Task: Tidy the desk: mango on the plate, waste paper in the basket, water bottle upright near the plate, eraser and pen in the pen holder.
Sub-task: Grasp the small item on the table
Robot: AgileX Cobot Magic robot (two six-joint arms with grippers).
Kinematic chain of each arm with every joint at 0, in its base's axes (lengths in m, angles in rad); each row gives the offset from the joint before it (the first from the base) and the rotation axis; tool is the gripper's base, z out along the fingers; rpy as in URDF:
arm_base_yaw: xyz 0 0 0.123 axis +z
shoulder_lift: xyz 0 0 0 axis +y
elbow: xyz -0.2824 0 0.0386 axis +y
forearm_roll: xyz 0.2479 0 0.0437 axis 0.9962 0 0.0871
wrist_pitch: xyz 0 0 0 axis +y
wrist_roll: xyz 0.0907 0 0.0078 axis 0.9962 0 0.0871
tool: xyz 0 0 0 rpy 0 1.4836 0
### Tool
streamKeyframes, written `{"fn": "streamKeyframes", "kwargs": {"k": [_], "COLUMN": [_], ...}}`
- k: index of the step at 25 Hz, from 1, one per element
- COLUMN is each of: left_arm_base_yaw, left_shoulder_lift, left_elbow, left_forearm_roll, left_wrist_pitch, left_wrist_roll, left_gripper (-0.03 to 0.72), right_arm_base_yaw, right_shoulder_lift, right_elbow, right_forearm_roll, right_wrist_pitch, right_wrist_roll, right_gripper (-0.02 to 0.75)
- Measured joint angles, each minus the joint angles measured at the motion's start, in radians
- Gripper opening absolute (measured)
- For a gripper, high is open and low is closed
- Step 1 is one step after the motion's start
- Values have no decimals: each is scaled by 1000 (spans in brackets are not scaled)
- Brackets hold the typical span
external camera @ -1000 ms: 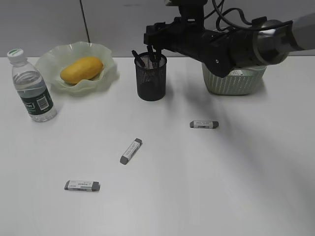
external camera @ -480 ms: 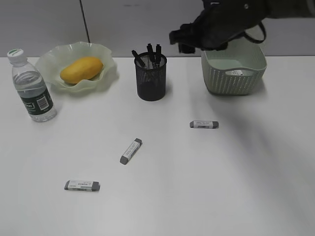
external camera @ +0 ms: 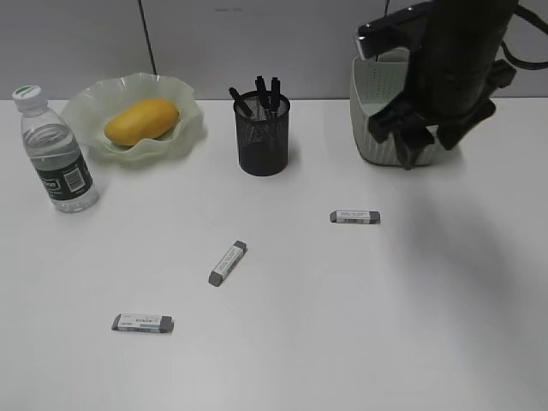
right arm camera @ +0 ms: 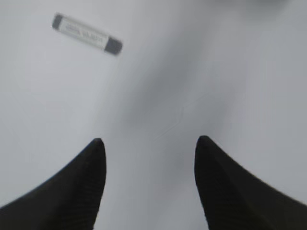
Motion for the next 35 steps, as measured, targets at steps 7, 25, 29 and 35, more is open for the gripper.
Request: {"fn": "streamKeyframes", "kwargs": {"k": [7, 25, 29, 35], "left_arm_base_yaw": [0, 0, 0, -18], "left_shoulder_lift": [0, 434, 587, 798], "left_elbow": [0, -19, -19, -40], "left_forearm_roll": [-1, -238, -343, -372], "left_wrist_pitch": [-14, -194, -258, -292], "left_wrist_roll": [0, 184, 350, 508], "left_gripper": [391, 391, 391, 391], "right_arm_base_yaw": [0, 0, 0, 0], "right_shoulder_lift": [-115, -1012, -1169, -1399], "right_elbow": [128, 563, 583, 725], "right_forearm_roll": [22, 94, 94, 94], "right_wrist_pitch": [109, 77, 72, 75], "right_wrist_roll": [-12, -15, -17, -17], "right_gripper": [468, 469, 470, 470]}}
